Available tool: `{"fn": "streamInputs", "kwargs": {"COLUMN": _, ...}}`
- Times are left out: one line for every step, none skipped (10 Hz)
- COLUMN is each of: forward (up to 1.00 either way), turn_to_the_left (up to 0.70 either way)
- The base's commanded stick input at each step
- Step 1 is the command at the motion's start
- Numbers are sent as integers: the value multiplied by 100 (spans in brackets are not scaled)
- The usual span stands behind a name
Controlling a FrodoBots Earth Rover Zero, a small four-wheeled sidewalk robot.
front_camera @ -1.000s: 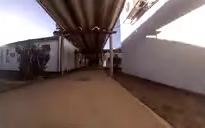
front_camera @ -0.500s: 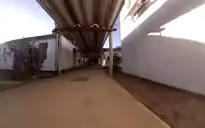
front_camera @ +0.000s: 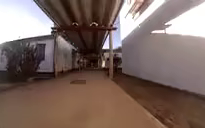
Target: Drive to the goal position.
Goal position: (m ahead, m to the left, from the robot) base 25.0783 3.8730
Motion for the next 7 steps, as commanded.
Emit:
{"fn": "streamInputs", "kwargs": {"forward": 70, "turn_to_the_left": 0}}
{"fn": "streamInputs", "kwargs": {"forward": 70, "turn_to_the_left": 0}}
{"fn": "streamInputs", "kwargs": {"forward": 70, "turn_to_the_left": 0}}
{"fn": "streamInputs", "kwargs": {"forward": 70, "turn_to_the_left": 0}}
{"fn": "streamInputs", "kwargs": {"forward": 70, "turn_to_the_left": 0}}
{"fn": "streamInputs", "kwargs": {"forward": 70, "turn_to_the_left": 0}}
{"fn": "streamInputs", "kwargs": {"forward": 70, "turn_to_the_left": 0}}
